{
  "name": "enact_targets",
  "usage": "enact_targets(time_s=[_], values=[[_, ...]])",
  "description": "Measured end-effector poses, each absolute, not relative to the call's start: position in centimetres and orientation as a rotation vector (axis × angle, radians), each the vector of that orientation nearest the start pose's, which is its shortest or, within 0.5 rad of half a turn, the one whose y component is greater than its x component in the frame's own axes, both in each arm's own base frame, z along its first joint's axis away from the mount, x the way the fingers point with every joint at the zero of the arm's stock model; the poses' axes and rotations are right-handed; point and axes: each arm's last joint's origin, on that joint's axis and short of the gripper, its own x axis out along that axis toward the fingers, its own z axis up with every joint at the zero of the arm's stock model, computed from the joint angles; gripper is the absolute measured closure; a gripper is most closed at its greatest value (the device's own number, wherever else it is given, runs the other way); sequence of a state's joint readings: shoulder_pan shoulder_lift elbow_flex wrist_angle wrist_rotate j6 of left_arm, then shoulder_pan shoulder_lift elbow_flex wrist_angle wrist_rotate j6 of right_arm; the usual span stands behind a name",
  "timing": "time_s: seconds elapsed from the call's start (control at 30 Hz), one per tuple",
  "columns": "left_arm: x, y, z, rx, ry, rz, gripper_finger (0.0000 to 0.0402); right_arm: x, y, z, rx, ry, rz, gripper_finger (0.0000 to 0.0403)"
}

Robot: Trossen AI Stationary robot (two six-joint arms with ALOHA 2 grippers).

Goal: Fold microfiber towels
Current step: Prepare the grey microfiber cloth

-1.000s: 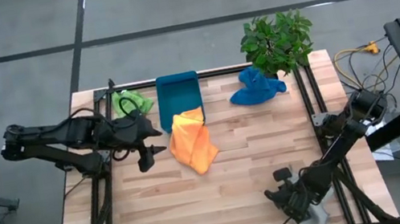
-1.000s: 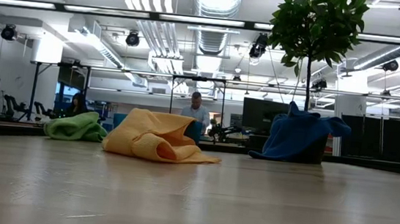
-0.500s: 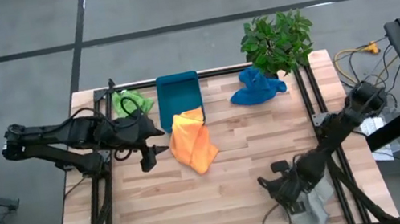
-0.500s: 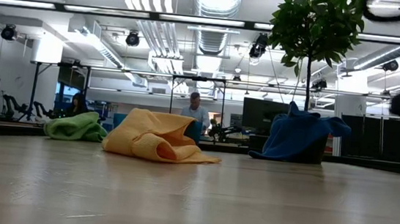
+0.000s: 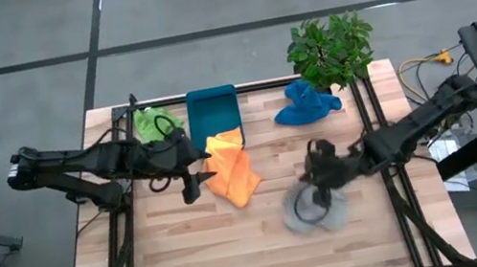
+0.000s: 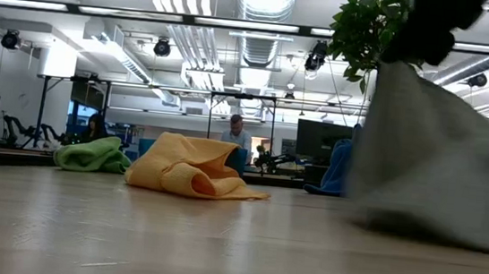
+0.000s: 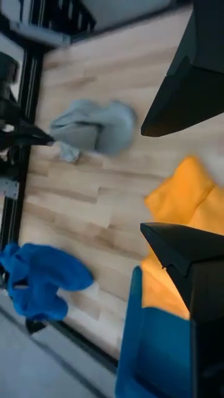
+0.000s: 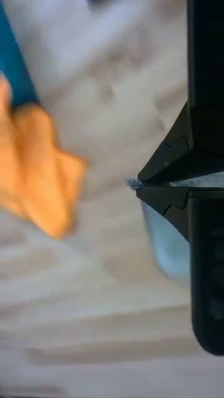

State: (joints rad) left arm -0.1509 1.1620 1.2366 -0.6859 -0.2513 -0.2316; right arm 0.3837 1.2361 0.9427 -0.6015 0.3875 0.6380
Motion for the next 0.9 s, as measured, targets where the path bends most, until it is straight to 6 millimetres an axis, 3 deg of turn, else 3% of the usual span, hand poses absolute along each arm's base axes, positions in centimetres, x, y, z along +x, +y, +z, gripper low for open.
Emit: enact_targets(time_s=[0.2, 0.47, 0.9], values=[[27.2, -2.5, 35.2, -0.118, 0.555, 0.166, 0.0175, 23.4, 6.0, 29.9, 0.315, 0.642, -0.357, 0.0394], [32.6, -1.1, 32.7, -0.142, 0.501, 0.099, 0.0175, 23.7, 6.1, 31.3, 0.294, 0.613, -0.329, 0.0394], [36.7, -0.6, 29.9, -0.073, 0.475, -0.128, 0.0175, 23.5, 7.7, 31.8, 0.288, 0.592, -0.25, 0.0394]])
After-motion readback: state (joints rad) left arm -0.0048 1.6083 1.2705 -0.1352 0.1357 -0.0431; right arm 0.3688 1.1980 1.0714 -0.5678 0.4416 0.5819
